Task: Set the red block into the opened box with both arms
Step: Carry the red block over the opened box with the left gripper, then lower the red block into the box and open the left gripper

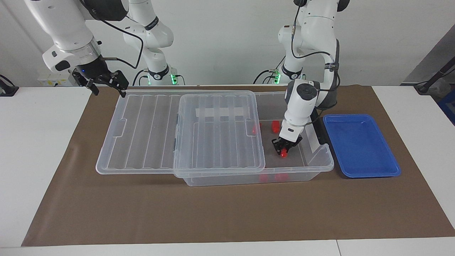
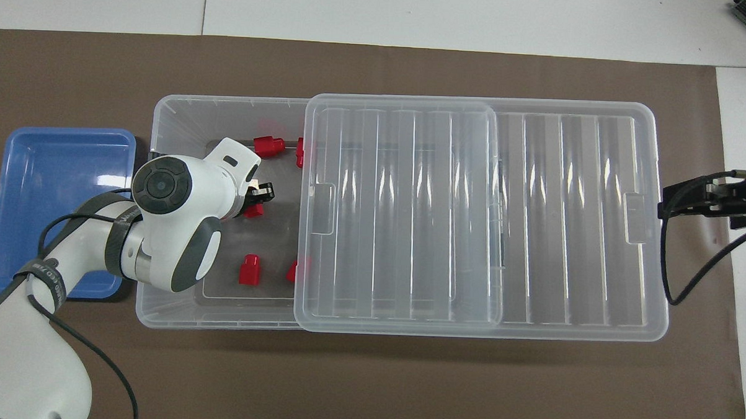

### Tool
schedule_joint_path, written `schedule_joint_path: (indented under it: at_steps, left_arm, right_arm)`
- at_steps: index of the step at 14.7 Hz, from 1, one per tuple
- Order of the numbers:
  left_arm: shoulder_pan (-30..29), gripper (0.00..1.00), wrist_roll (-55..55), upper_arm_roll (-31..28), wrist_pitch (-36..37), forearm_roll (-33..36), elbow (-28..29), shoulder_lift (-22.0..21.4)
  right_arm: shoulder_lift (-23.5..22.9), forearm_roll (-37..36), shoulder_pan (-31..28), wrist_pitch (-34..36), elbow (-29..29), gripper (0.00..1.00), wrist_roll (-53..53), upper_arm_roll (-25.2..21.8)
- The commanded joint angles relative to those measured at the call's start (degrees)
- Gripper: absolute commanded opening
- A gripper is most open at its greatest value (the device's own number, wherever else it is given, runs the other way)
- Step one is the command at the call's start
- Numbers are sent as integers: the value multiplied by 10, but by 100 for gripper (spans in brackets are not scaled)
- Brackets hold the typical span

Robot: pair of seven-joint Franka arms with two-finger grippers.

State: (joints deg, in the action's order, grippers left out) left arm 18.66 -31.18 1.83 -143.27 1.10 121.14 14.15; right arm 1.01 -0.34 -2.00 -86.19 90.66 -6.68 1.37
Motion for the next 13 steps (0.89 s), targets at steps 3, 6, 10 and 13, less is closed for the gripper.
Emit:
schedule_joint_path:
  at_steps: [3,6,10,13]
  left_arm:
    - [2,22,12,-9,-14,18,17,0]
    - [2,100,13,-9,-13,18,16,0]
    - [4,100,13,-9,12,18,9,-9]
    - [4,100,12,-9,39,18,7,-25]
  right_arm:
    - [15,0,-5,-5,18,100,-4,3]
    - [15,1,-5,-5,18,100,-4,3]
    - [15,0,-5,-6,20,100,-6,3]
    - [16,1,-5,-7,23,100,-11,3]
